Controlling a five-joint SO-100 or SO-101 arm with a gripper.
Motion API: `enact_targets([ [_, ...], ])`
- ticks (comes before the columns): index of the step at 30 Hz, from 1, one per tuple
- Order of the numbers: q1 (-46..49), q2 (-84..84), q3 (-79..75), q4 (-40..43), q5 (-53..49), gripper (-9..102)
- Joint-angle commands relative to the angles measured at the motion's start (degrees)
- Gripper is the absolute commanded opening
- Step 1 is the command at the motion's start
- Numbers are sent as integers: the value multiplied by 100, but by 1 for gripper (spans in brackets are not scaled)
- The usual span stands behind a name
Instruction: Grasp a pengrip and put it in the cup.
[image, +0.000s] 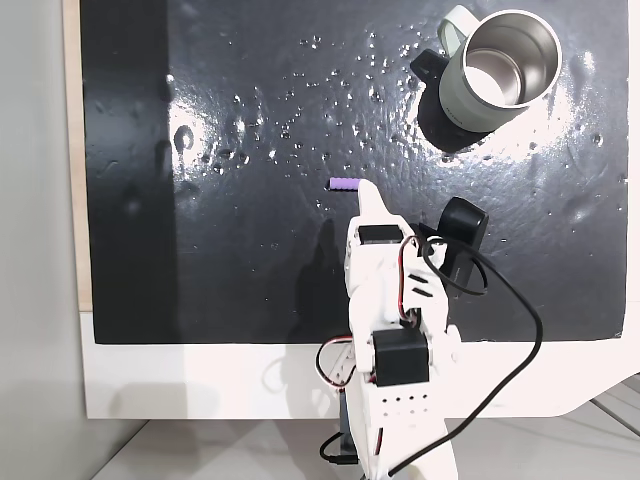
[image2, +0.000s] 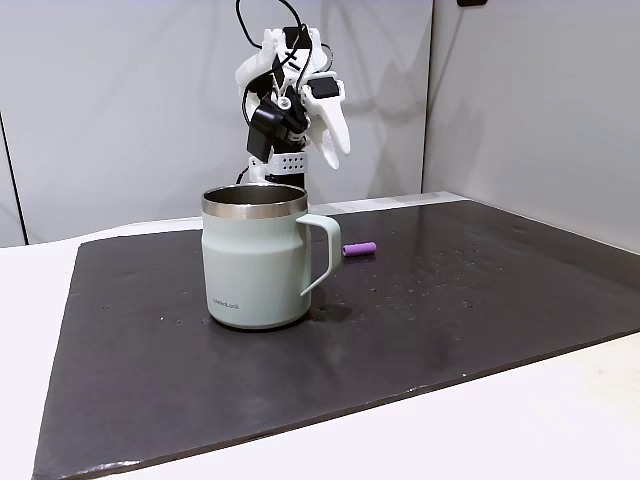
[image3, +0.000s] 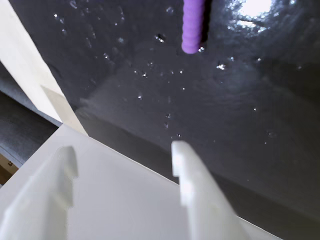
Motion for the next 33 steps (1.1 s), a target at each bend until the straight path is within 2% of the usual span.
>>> enact_targets([
  [1,44,-773,-914,290,229,21],
  [12,158,-3393,-2593,1046,352,21],
  [19,-44,-4034,-2962,1178,536,21],
  [25,-79,-4254,-2276,571,404,22],
  [33,-97,-4764,-2373,158,448,22],
])
